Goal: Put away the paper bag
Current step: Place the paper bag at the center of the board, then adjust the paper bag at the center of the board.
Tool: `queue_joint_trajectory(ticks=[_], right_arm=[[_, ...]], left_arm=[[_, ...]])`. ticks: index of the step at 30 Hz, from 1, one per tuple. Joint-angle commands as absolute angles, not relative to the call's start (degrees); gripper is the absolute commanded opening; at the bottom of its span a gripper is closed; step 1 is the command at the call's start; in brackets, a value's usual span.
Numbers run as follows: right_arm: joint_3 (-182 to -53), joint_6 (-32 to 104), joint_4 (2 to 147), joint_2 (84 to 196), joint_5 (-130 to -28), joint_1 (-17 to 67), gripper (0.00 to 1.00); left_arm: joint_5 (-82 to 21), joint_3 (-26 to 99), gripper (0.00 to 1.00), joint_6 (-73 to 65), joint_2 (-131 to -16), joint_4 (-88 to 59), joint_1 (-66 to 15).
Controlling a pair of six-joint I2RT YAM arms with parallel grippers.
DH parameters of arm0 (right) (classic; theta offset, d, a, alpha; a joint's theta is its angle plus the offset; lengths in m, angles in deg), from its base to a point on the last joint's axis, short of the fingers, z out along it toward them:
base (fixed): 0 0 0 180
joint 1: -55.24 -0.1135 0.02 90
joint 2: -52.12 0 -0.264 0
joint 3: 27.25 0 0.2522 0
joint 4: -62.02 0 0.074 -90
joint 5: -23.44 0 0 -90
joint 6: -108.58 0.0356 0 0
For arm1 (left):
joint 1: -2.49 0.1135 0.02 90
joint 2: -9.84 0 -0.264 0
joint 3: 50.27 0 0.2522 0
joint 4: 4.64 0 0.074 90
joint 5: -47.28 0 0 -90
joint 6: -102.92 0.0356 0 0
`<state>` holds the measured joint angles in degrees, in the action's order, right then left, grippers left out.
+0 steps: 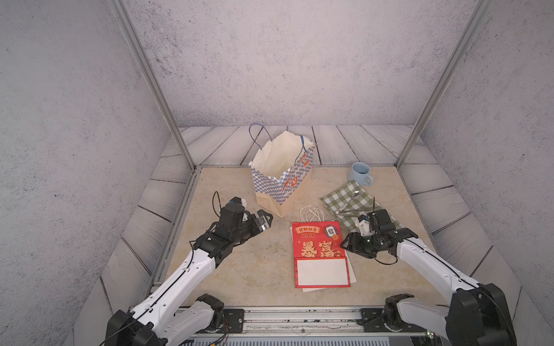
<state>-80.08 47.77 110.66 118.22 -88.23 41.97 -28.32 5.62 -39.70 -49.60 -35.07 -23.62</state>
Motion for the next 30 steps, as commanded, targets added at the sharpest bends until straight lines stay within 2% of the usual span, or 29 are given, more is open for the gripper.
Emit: queue_joint_trajectory(ticks=[1,3,6,8,13,19,30], right_arm=[[-81.95,49.45,116.79,114.75,-76.75,42.17,0.63],[-82.21,51.61,119.15,112.87,-71.33,42.15,0.61],[-82.13,54.39,123.15,111.91,-66.71,42.18,0.53],[-81.10,55.79,124.42,112.23,-67.95,42.14,0.47],[-77.31,57.13,124.70,114.11,-73.32,42.08,0.33],[-74.29,57.84,121.74,115.57,-76.69,41.54,0.24],[-73.18,58.51,119.65,119.69,-78.01,40.68,0.16]], left_arm=[[-23.16,4.71,0.94,-43.91,-53.39,-39.89,-23.99],[-23.25,4.27,0.88,-44.82,-55.27,-41.03,-25.18],[-25.98,4.09,0.71,-46.25,-57.15,-43.57,-28.28],[-28.48,3.45,0.55,-48.15,-57.66,-45.51,-30.73],[-34.55,-0.41,0.24,-55.73,-56.51,-47.11,-37.76],[-35.44,-4.34,0.01,-62.65,-60.17,-40.37,-46.74],[-27.82,2.51,0.00,-58.26,-74.12,-33.36,-50.68]])
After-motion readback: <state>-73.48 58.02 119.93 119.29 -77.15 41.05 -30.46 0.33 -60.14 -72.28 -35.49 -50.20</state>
